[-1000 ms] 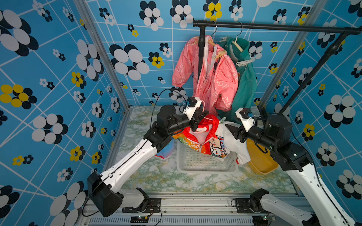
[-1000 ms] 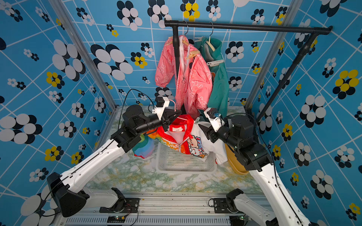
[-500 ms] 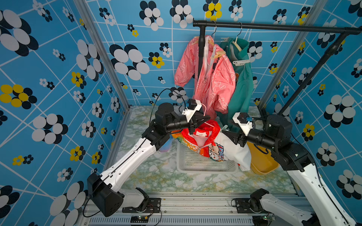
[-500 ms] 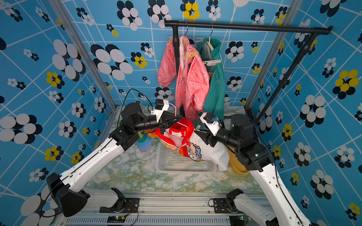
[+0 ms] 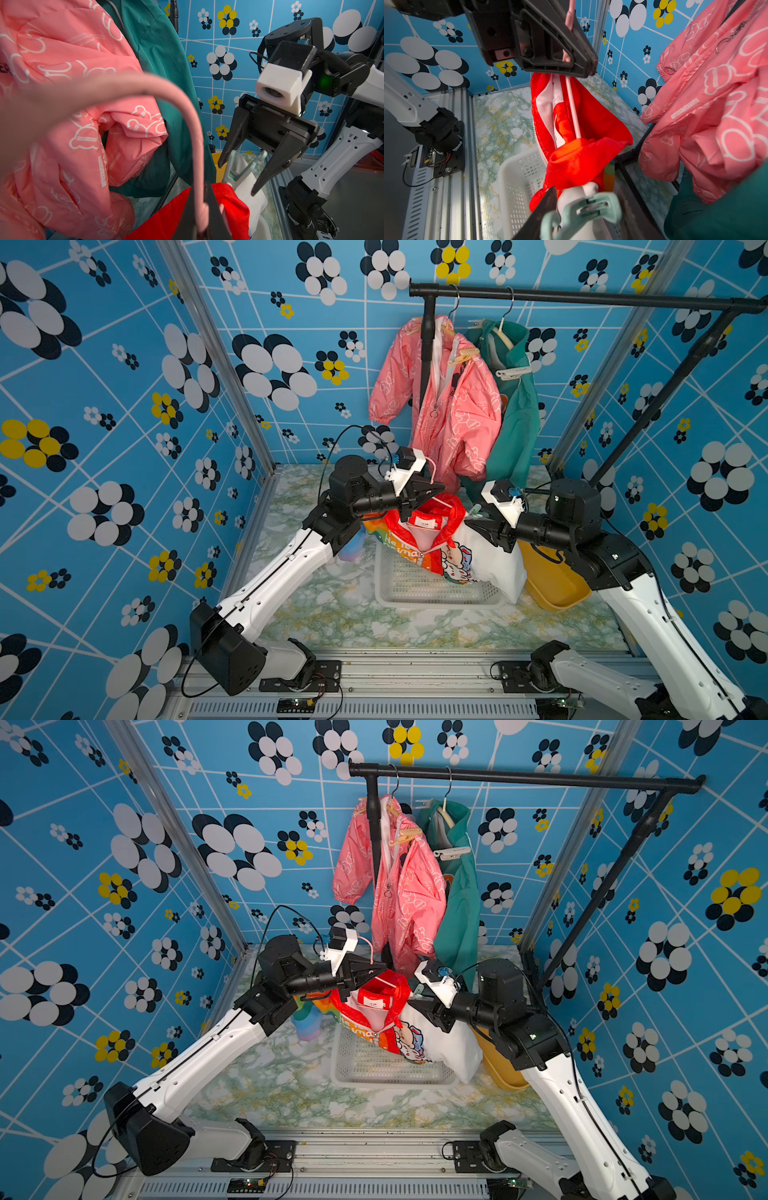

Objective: Remove the clothespins securing jackets to the hanger
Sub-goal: Remove the clothespin from the hanger.

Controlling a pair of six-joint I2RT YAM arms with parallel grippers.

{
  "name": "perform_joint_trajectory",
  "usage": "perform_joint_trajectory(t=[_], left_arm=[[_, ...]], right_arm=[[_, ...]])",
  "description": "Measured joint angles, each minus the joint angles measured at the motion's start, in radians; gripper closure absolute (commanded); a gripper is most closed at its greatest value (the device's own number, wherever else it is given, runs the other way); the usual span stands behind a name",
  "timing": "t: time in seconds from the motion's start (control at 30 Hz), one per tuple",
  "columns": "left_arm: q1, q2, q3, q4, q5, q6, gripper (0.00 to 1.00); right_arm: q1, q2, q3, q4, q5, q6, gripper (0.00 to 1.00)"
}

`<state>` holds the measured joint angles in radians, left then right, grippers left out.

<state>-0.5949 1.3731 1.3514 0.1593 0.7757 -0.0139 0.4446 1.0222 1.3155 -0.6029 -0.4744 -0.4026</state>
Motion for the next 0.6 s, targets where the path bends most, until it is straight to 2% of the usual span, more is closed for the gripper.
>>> perform_joint_trajectory(t=[0.17,0.3,0.43,0.6], left_arm=[[0.002,0.005,0.000,0.006,0.007,-0.001,1.00],[0.003,0.013,0.000,0.006,0.011,-0.002,1.00],[0.005,0.014,0.000,0.006,0.011,-0.003,1.00],[0.005,0.014,0.000,0.005,-0.006,0.001,1.00]], right_arm=[[0.000,-0.004,0.000,0.009,0.005,0.008,0.79],[0.000,-0.011,-0.001,0.015,0.009,0.022,0.87],[0.000,-0.011,-0.002,0.026,0.024,0.042,0.98],[0.001,-0.024,-0.016,0.079,0.110,0.082,0.98]])
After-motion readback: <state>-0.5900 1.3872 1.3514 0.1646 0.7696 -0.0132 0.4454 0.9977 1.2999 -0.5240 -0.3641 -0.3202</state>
